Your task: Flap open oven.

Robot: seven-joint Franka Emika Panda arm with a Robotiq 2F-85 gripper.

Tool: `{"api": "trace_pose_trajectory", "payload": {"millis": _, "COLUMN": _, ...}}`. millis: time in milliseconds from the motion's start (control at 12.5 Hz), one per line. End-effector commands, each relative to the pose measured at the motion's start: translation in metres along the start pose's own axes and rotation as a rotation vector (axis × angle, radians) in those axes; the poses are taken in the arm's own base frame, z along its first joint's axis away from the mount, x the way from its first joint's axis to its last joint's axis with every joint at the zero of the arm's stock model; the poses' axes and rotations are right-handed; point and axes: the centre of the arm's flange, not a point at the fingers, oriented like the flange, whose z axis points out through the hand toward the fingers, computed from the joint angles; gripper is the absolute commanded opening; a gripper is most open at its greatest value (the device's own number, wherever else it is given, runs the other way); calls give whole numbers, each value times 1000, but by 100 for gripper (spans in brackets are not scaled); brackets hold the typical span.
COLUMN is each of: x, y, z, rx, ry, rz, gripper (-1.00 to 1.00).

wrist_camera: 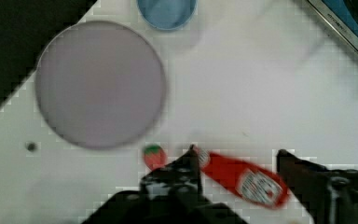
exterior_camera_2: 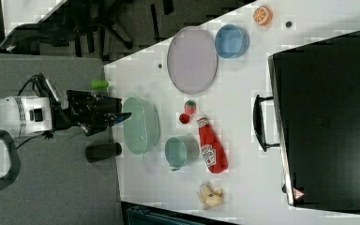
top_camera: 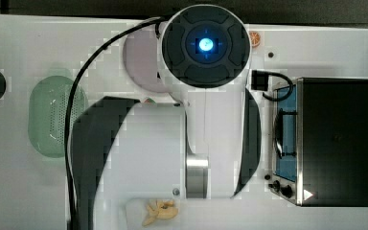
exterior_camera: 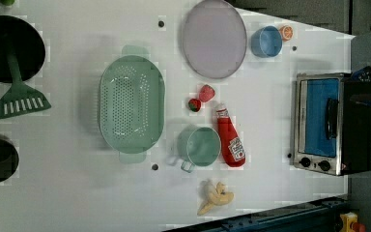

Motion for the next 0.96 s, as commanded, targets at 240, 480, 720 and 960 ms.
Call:
{"api": "trace_pose_trajectory", "payload": {"millis": 240, "x": -53, "y": 112, "z": -51, "rx": 17, "ry": -51, "rz": 131, "gripper": 99}}
{"api": "trace_pose_trajectory", "payload": {"millis": 480, "x": -53, "y": 112, "z": -51, "rx": 17, "ry": -51, "rz": 131, "gripper": 89}}
{"api": "trace_pose_trajectory", "payload": {"millis": 720, "x": -52, "y": 113, "z": -51, "rx": 17, "ry": -52, "rz": 133, "gripper": 14}}
{"api": "trace_pose_trajectory", "payload": {"millis": 960, "x": -48, "y": 117, "z": -46, "rx": 10, "ry": -61, "rz": 145, "gripper": -56}}
